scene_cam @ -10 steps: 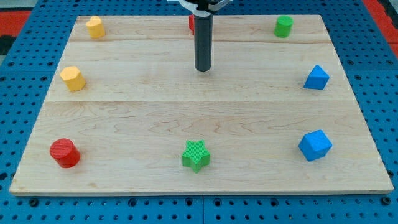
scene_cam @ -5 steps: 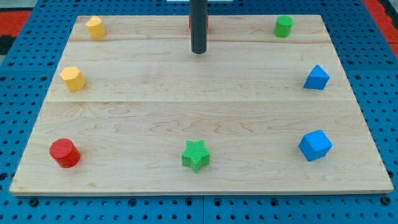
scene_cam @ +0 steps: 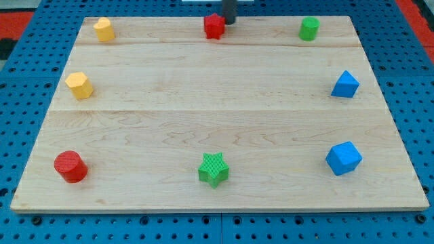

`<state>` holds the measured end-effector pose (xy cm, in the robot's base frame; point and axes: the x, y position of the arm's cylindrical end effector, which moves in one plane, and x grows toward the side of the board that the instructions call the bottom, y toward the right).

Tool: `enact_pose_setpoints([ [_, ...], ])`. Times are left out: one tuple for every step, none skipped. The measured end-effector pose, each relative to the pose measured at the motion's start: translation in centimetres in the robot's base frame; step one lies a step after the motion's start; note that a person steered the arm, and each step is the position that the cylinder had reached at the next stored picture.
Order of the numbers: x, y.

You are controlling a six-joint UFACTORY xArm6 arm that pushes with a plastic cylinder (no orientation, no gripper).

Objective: Move the red star towards the yellow heart

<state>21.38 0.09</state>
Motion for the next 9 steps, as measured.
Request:
enact_pose_setpoints([
  [3.3,-5.3],
  [3.5,-6.4],
  [5.6,-5.0],
  [4.2,-8.6],
  [2.7,-11.9],
  [4.0,-12.4],
  [5.4,-12.6],
  [4.1,-13.6],
  [3.6,-14.4],
])
